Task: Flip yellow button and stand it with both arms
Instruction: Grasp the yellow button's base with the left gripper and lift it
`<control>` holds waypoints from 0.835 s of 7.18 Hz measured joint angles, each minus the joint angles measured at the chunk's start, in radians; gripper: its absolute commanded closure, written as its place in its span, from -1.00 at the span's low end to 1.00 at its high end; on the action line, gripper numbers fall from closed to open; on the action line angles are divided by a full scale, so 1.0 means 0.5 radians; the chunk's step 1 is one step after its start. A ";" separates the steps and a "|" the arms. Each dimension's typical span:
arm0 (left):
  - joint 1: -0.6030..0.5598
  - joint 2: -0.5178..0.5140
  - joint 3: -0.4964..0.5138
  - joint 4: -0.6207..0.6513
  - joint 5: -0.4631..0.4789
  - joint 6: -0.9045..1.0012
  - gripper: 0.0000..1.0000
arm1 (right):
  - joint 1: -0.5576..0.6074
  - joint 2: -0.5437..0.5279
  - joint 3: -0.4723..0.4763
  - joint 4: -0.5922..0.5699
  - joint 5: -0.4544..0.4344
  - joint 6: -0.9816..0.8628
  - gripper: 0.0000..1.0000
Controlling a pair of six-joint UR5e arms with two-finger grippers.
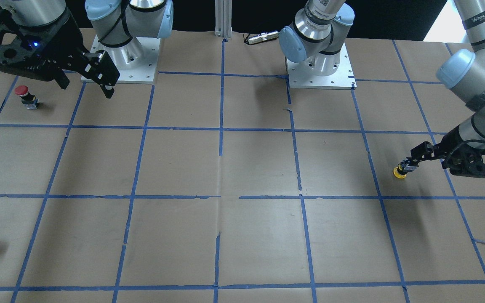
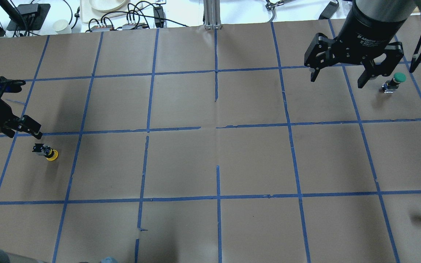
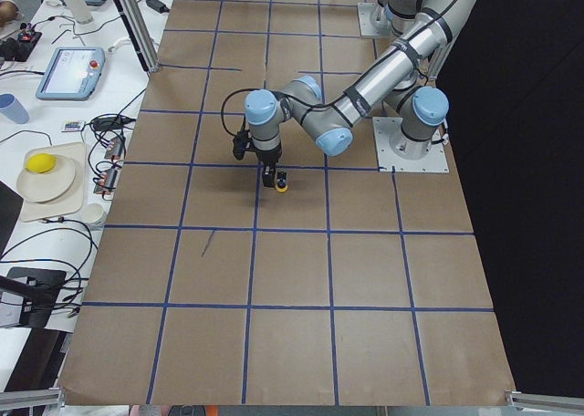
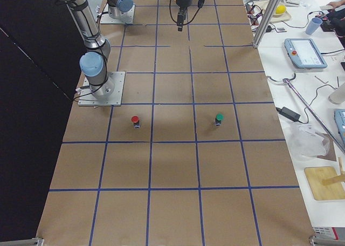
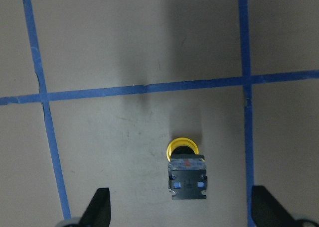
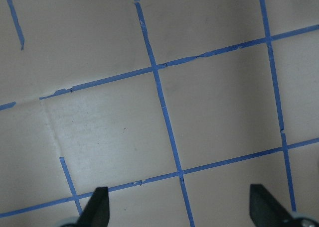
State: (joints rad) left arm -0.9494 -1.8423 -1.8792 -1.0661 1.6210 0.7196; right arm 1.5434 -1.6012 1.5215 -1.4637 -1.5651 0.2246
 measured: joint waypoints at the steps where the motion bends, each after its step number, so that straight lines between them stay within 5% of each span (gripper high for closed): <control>1: 0.003 -0.036 -0.024 0.018 -0.001 0.013 -0.99 | -0.002 0.000 0.000 0.010 0.036 0.176 -1.00; 4: -0.010 -0.064 -0.049 -0.008 0.004 0.027 -0.73 | -0.004 0.001 0.002 0.191 0.555 0.986 -1.00; 6: -0.014 -0.059 -0.079 -0.012 0.000 0.026 0.14 | -0.007 -0.001 0.000 0.381 0.715 1.085 -1.00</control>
State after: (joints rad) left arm -0.9566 -1.8716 -1.9185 -1.0722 1.6212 0.7328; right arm 1.5401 -1.6018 1.5217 -1.2731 -1.2077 0.7672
